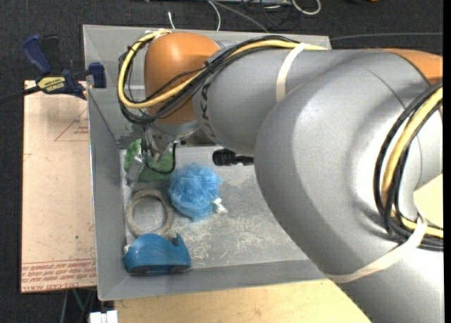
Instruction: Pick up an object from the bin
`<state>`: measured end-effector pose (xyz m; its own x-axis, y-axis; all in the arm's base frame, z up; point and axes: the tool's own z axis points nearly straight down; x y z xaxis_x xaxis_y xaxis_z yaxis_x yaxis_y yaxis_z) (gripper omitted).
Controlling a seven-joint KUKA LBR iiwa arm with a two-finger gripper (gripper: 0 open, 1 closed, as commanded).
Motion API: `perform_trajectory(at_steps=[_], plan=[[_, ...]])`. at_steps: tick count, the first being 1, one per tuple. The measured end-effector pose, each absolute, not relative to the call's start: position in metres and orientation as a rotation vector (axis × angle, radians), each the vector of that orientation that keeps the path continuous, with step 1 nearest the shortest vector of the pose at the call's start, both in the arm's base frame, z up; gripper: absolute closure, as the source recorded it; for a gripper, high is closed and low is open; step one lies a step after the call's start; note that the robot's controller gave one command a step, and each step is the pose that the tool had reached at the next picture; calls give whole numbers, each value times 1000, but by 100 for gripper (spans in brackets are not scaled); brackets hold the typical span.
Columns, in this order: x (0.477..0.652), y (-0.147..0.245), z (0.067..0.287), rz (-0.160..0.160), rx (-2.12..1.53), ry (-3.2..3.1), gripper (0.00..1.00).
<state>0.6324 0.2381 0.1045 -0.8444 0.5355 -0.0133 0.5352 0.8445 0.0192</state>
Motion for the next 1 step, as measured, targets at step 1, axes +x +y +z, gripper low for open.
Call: perform_trajectory(at_steps=[1], plan=[[633, 239, 147, 27, 868, 2998, 100]])
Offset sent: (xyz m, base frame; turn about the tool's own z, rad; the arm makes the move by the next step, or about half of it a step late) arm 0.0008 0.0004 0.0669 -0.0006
